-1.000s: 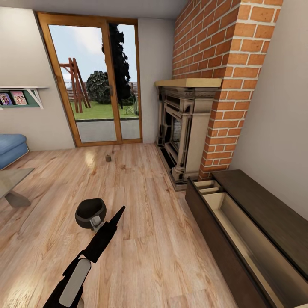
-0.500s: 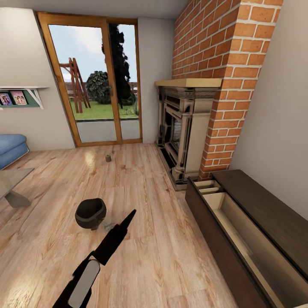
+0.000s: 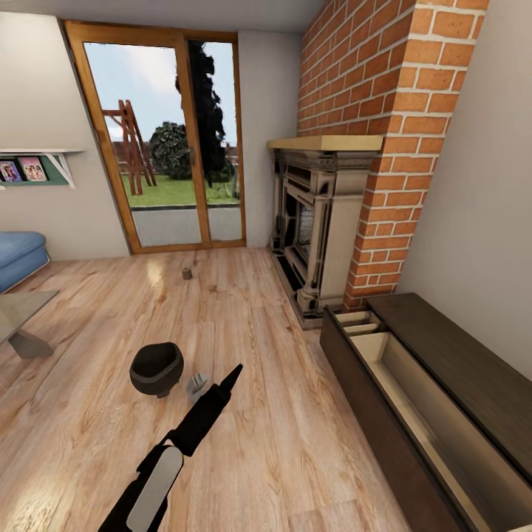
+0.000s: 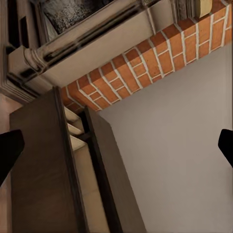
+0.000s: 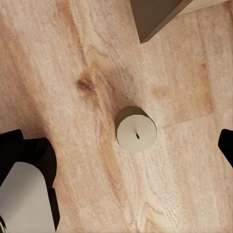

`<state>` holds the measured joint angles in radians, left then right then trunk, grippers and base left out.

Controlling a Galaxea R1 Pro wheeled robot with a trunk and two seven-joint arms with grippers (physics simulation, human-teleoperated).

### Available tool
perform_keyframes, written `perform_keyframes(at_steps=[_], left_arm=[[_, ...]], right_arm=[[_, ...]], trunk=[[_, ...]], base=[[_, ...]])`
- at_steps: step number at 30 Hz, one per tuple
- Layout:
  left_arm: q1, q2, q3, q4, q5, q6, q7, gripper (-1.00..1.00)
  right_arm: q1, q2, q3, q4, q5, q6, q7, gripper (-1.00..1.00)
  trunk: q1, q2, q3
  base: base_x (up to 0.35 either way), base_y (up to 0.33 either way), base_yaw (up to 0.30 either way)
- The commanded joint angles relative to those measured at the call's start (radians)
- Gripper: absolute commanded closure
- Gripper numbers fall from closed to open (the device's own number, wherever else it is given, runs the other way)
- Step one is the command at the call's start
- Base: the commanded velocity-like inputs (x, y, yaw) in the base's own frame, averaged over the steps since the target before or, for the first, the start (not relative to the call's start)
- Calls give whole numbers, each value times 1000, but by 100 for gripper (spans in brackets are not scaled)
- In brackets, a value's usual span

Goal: Place each of the two pumpkins and all three candles from the living room inside a cabinet in the living room (use any cabinet), then make sure every cabinet is closed, and position the cauldron so it is next to a table in the living room.

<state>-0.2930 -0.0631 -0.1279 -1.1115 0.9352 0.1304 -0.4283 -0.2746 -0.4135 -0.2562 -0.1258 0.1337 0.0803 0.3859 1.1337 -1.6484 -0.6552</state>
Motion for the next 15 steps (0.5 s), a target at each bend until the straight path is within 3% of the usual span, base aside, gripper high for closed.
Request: perform_keyframes(at_steps=[1,9,15], left_arm=[[0,0,0,-2,0,-1,-8,-100],[0,7,0,3,1,-4,-181,-100],[0,8,1,8,-4,-3,-199,-100]], right_arm=[[0,0,0,0,0,0,0,-100],[0,0,0,0,1,1,1,-100],[0,-1,0,0,1,1,2,-100]], trunk=[[0,0,0],[0,0,0],[0,0,0]], base=[[0,0,0],[0,0,0],[0,0,0]])
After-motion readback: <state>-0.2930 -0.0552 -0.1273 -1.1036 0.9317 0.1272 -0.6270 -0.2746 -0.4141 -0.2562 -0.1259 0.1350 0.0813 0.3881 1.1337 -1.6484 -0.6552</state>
